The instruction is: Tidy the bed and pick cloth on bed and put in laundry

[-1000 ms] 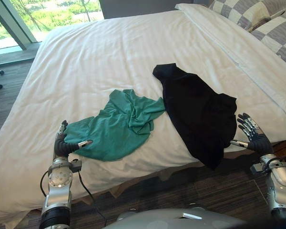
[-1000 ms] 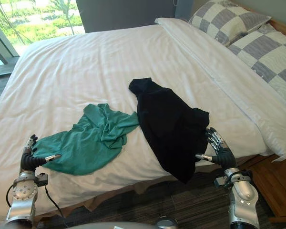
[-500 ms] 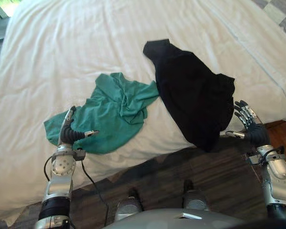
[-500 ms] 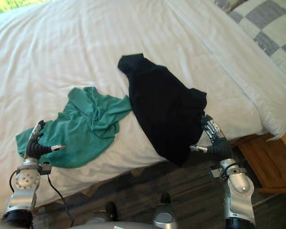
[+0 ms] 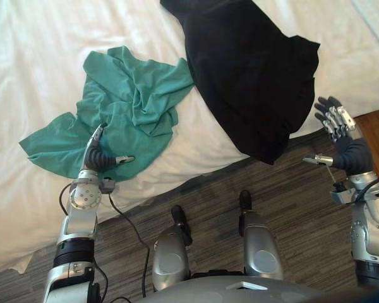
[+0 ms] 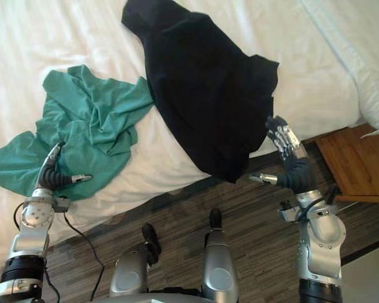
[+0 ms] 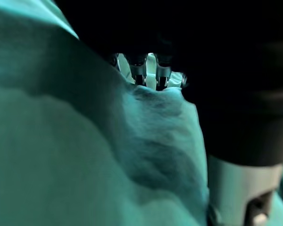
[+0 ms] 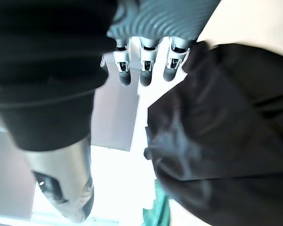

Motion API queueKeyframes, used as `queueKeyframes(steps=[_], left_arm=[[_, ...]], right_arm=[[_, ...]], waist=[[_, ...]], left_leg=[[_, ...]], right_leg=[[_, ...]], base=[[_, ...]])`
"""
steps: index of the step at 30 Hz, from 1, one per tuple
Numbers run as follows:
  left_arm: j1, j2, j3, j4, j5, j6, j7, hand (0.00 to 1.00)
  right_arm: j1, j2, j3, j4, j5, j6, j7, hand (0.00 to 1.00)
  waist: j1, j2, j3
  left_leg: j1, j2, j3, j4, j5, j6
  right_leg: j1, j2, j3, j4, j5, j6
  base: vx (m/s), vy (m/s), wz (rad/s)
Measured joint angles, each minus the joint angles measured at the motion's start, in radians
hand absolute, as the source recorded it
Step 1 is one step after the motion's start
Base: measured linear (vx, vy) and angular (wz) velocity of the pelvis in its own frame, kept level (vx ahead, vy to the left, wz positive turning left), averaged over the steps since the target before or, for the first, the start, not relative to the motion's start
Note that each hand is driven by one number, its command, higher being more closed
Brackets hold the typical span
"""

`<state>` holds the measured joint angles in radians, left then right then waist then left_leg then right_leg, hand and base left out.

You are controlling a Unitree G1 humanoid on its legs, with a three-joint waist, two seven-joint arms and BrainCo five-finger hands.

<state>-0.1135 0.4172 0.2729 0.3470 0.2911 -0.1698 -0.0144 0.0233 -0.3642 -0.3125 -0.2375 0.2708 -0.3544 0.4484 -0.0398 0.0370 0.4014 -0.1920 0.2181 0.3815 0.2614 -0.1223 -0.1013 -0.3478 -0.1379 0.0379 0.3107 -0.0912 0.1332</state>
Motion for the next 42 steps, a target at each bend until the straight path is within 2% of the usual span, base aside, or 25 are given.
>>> queueKeyframes(steps=[5,8,9,11,13,14,16,17,18,20,21,23,25,26,28,29,30,34,36,38,40,41,42], left_arm=[[-0.011,-0.003,0.000,0.036,0.007,0.016,-0.012,1.00],[-0.011,-0.003,-0.004,0.042,0.004,0.029,-0.012,1.00],[-0.011,-0.001,-0.004,0.055,-0.005,0.029,-0.012,1.00],[-0.011,0.001,-0.007,0.072,-0.057,0.027,-0.013,1.00],[-0.013,0.002,-0.016,0.093,-0.212,0.002,-0.034,1.00],[-0.018,0.002,-0.016,0.100,-0.246,-0.010,-0.045,1.00],[-0.032,0.003,-0.016,0.114,-0.403,-0.034,-0.121,1.00],[-0.038,0.003,-0.016,0.116,-0.433,-0.039,-0.149,1.00],[-0.060,0.000,-0.016,0.129,-0.488,-0.043,-0.199,1.00],[-0.084,0.001,-0.016,0.133,-0.582,-0.043,-0.286,1.00],[-0.100,0.000,-0.016,0.134,-0.643,-0.042,-0.348,1.00],[-0.124,0.000,-0.016,0.134,-0.755,-0.033,-0.451,1.00],[-0.155,-0.002,-0.015,0.129,-0.844,-0.003,-0.526,1.00],[-0.179,-0.003,-0.015,0.117,-0.925,0.045,-0.572,1.00],[-0.205,-0.004,-0.015,0.101,-1.000,0.092,-0.618,1.00],[-0.231,-0.011,-0.016,0.097,-1.066,0.136,-0.645,1.00],[-0.250,-0.018,-0.018,0.076,-1.110,0.177,-0.660,1.00],[-0.322,-0.022,-0.054,0.045,-1.245,0.253,-0.660,1.00],[-0.372,-0.032,-0.067,0.025,-1.275,0.273,-0.652,1.00],[-0.417,-0.050,-0.073,0.018,-1.312,0.275,-0.648,1.00],[-0.471,-0.064,-0.075,0.011,-1.340,0.292,-0.648,1.00],[-0.483,-0.064,-0.076,0.003,-1.340,0.300,-0.648,1.00],[-0.505,-0.061,-0.076,-0.013,-1.340,0.311,-0.649,1.00]], right_arm=[[-0.067,-0.028,0.010,-0.064,-0.004,0.002,0.001,0.00],[-0.082,-0.095,0.036,-0.103,-0.045,0.017,-0.010,0.00],[-0.109,-0.109,0.054,-0.102,-0.071,0.036,-0.026,0.00],[-0.145,-0.122,0.073,-0.097,-0.116,0.061,-0.065,0.00],[-0.193,-0.130,0.096,-0.097,-0.177,0.098,-0.130,0.00],[-0.206,-0.130,0.099,-0.095,-0.185,0.106,-0.143,0.00],[-0.266,-0.131,0.127,-0.067,-0.231,0.144,-0.217,0.00],[-0.282,-0.132,0.134,-0.056,-0.244,0.155,-0.238,0.00],[-0.314,-0.132,0.140,-0.035,-0.273,0.178,-0.275,0.00],[-0.381,-0.133,0.155,0.008,-0.312,0.208,-0.325,0.00],[-0.419,-0.134,0.166,0.041,-0.325,0.227,-0.354,0.00],[-0.471,-0.134,0.178,0.091,-0.334,0.261,-0.393,0.00],[-0.508,-0.135,0.180,0.145,-0.332,0.288,-0.423,0.00],[-0.534,-0.135,0.181,0.192,-0.331,0.309,-0.445,0.00],[-0.565,-0.135,0.187,0.247,-0.329,0.330,-0.467,0.00],[-0.584,-0.135,0.198,0.285,-0.325,0.343,-0.482,0.00],[-0.600,-0.133,0.208,0.313,-0.317,0.351,-0.494,0.00],[-0.655,-0.117,0.224,0.388,-0.294,0.369,-0.520,0.00],[-0.684,-0.115,0.225,0.424,-0.296,0.390,-0.531,0.00],[-0.725,-0.099,0.231,0.469,-0.308,0.434,-0.534,0.00],[-0.783,-0.074,0.242,0.570,-0.370,0.529,-0.547,0.00],[-0.795,-0.074,0.242,0.586,-0.397,0.549,-0.564,0.00],[-0.826,-0.076,0.238,0.599,-0.456,0.600,-0.608,0.00]], waist=[[0.003,0.010,0.001],[0.002,0.009,0.001],[0.000,0.010,0.001],[0.001,0.010,0.001],[0.003,0.010,0.000],[0.005,0.010,0.001],[0.010,0.009,0.001],[0.014,0.006,0.003],[0.034,-0.002,0.007],[0.041,-0.014,0.011],[0.055,-0.017,0.013],[0.068,-0.038,0.018],[0.089,-0.063,0.022],[0.091,-0.076,0.023],[0.102,-0.094,0.029],[0.108,-0.104,0.030],[0.111,-0.113,0.034],[0.127,-0.141,0.035],[0.141,-0.148,0.035],[0.148,-0.149,0.035],[0.158,-0.150,0.035],[0.161,-0.150,0.035],[0.161,-0.150,0.035]], left_leg=[[-0.001,0.008,0.023,0.025,-0.018,0.003],[-0.003,0.004,0.032,0.038,-0.028,0.007],[-0.002,0.004,0.032,0.038,-0.029,0.005],[-0.004,0.004,0.033,0.038,-0.029,0.005],[-0.033,0.007,0.019,0.041,-0.029,0.004],[-0.041,0.008,0.017,0.042,-0.028,0.004],[-0.071,0.011,-0.011,0.058,-0.024,0.005],[-0.073,0.012,-0.014,0.058,-0.024,0.005],[-0.077,0.014,-0.020,0.061,-0.024,0.004],[-0.108,0.020,-0.049,0.076,-0.024,0.005],[-0.116,0.025,-0.061,0.078,-0.022,0.003],[-0.143,0.036,-0.092,0.086,-0.017,0.001],[-0.161,0.042,-0.111,0.093,-0.013,0.001],[-0.182,0.043,-0.135,0.093,-0.005,0.001],[-0.202,0.042,-0.156,0.094,0.003,0.002],[-0.223,0.041,-0.176,0.099,0.006,0.005],[-0.248,0.041,-0.200,0.115,0.007,0.005],[-0.352,0.043,-0.258,0.175,0.006,0.006],[-0.419,0.046,-0.286,0.211,0.005,0.008],[-0.485,0.053,-0.310,0.242,0.000,0.013],[-0.556,0.061,-0.327,0.282,-0.001,0.019],[-0.574,0.061,-0.331,0.287,-0.001,0.018],[-0.609,0.061,-0.336,0.291,0.002,0.020]], right_leg=[[-0.017,-0.001,0.003,0.033,-0.013,-0.006],[-0.029,-0.008,0.012,0.056,-0.023,0.000],[-0.029,-0.008,0.013,0.057,-0.023,0.000],[-0.033,-0.008,0.014,0.059,-0.023,0.000],[-0.051,-0.011,0.004,0.062,-0.023,0.000],[-0.057,-0.012,0.001,0.063,-0.023,0.001],[-0.063,-0.018,-0.026,0.064,-0.022,0.001],[-0.062,-0.018,-0.031,0.064,-0.022,0.001],[-0.062,-0.018,-0.038,0.064,-0.022,0.001],[-0.061,-0.017,-0.062,0.057,-0.019,0.001],[-0.059,-0.015,-0.078,0.050,-0.012,-0.001],[-0.050,-0.006,-0.107,0.026,0.003,-0.003],[-0.044,-0.001,-0.129,0.008,0.016,-0.005],[-0.042,0.001,-0.153,-0.006,0.031,-0.007],[-0.040,0.007,-0.171,-0.022,0.053,-0.010],[-0.040,0.008,-0.195,-0.034,0.065,-0.010],[-0.042,0.007,-0.214,-0.035,0.070,-0.011],[-0.081,0.008,-0.263,-0.028,0.077,-0.013],[-0.120,0.012,-0.276,-0.017,0.077,-0.013],[-0.156,0.016,-0.296,-0.007,0.076,-0.015],[-0.209,0.017,-0.306,0.017,0.072,-0.022],[-0.223,0.016,-0.308,0.023,0.070,-0.024],[-0.253,0.015,-0.313,0.032,0.070,-0.025]], base=[[-0.03,-0.003,-0.07],[-0.02,0.009,-0.04],[-0.02,-0.003,-0.04],[0.00,0.000,0.00],[-0.02,-0.037,0.14],[0.00,-0.045,0.20],[0.03,-0.023,0.30],[0.02,-0.012,0.25],[0.00,-0.014,0.25],[-0.01,-0.016,0.30],[-0.01,-0.013,0.24],[-0.02,-0.022,0.28],[-0.02,-0.016,0.27],[-0.03,-0.010,0.38],[-0.04,0.017,0.34],[-0.06,0.036,0.37],[-0.05,0.031,0.40],[-0.07,0.030,0.33],[-0.14,0.016,0.22],[-0.15,0.005,0.19],[-0.14,0.009,0.08],[-0.14,0.021,0.07],[-0.12,0.011,0.10]])
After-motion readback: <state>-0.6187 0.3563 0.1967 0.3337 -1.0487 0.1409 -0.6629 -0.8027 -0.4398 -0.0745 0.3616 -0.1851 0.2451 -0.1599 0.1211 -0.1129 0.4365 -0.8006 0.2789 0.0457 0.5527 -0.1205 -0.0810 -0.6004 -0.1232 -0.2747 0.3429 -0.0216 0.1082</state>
